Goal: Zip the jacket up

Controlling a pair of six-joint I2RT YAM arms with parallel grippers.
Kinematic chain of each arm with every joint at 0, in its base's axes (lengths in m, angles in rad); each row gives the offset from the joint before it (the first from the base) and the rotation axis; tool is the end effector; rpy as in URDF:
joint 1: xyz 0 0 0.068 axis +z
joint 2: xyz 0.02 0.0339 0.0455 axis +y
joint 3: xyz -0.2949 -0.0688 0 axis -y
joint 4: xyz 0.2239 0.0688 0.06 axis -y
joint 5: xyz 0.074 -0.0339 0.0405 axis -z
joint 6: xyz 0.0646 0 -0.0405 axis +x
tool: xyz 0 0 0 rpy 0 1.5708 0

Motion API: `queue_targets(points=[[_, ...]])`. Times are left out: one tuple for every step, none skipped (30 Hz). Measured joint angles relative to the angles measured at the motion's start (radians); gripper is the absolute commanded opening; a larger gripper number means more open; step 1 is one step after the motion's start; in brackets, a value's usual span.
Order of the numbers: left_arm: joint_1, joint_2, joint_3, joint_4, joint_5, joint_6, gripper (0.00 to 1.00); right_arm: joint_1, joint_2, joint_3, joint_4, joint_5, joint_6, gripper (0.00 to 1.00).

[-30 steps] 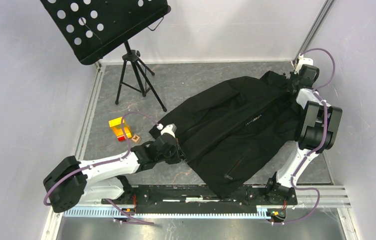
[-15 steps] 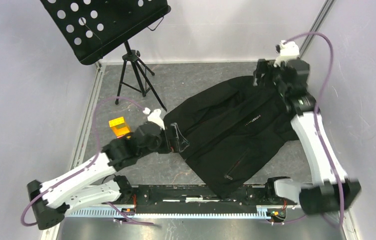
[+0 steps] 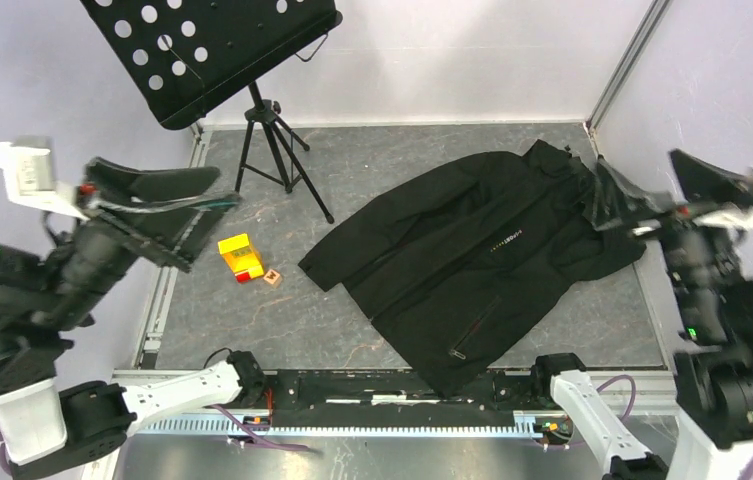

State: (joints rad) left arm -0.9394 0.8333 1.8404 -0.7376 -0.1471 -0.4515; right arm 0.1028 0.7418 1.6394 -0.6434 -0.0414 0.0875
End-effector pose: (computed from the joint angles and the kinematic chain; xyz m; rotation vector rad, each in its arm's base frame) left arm 0.0215 -0.0134 0.5898 0.2036 1.3705 -1.0827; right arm 0.0289 0.0057 0.5600 -0.0454 1.3184 0.1892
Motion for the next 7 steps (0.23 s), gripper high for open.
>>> queue_targets(points=[[0.0,0.0,0.034,0.002,-0.006,0.014,1.0,0.0,-0.014,0.026,-0.001,0.01,-0.003,0.97],[0.0,0.0,0.06,0.002,-0.008,0.024,1.0,0.0,-0.037,0.045,0.0,0.024,-0.004,0.97],[0.0,-0.001,0.075,0.004,-0.009,0.032,1.0,0.0,-0.056,0.055,0.0,0.033,-0.004,0.97],[0.0,-0.003,0.083,0.01,-0.009,0.04,1.0,0.0,-0.08,0.061,0.001,0.045,-0.004,0.97],[0.0,-0.008,0.085,0.014,-0.009,0.047,1.0,0.0,-0.098,0.063,0.005,0.052,-0.003,0.97],[0.0,-0.011,0.084,0.014,-0.009,0.05,1.0,0.0,-0.117,0.061,0.014,0.061,-0.003,0.97],[0.0,-0.014,0.084,0.015,-0.009,0.053,1.0,0.0,-0.134,0.054,0.026,0.069,-0.003,0.97]])
